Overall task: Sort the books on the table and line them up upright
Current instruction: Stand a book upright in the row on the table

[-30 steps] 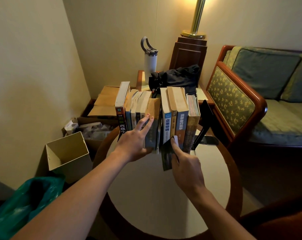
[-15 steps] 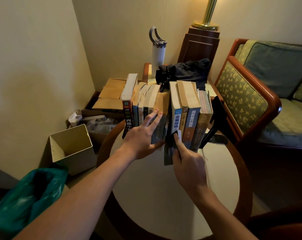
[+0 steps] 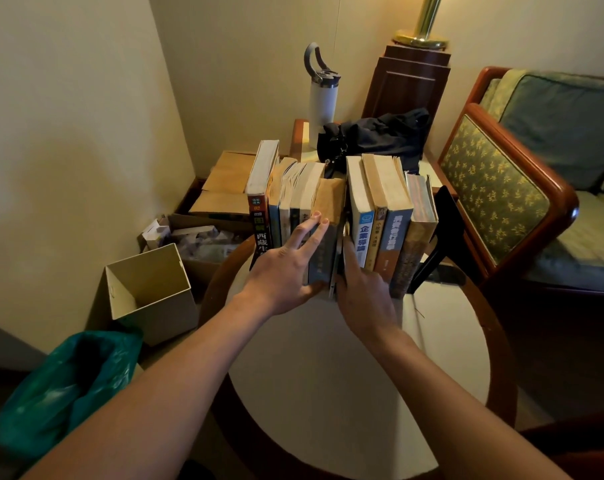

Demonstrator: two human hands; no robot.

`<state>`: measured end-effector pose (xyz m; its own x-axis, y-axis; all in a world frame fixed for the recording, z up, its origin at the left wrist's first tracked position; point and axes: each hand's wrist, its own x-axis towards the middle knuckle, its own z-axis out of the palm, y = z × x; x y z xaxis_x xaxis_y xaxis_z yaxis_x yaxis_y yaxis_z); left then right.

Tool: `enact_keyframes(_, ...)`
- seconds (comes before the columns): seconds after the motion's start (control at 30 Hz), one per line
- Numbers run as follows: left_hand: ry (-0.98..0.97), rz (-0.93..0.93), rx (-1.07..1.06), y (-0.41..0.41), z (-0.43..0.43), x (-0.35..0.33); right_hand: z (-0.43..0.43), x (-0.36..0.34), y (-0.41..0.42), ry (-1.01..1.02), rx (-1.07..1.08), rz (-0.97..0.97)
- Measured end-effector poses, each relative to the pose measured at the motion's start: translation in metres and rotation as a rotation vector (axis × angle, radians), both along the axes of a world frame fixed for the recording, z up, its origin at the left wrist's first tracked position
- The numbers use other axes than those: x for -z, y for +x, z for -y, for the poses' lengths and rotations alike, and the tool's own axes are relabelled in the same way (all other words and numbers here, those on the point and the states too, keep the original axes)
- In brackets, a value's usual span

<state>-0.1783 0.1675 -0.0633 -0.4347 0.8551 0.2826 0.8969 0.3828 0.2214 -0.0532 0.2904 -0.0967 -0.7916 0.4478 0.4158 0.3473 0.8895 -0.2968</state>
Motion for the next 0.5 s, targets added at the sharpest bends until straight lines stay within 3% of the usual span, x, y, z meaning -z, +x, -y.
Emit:
enact_keyframes(0.1,0.019,0.000,0.008,-0.001,-0.001,0.002,0.000,0.003,0.012,-0.129,-0.074,-0.067)
enact_keyframes(0.2,0.019,0.000,0.006,-0.001,-0.002,0.003,0.000,0.003,0.021,-0.011,-0.065,-0.080)
enact_keyframes(0.3,0.012,0.003,0.005,0.000,-0.001,0.001,-0.007,0.003,0.016,0.166,0.024,0.027)
enact_keyframes(0.5,-0.025,-0.087,-0.028,0.002,-0.001,-0.002,-0.017,-0.015,0.007,0.123,0.030,0.084)
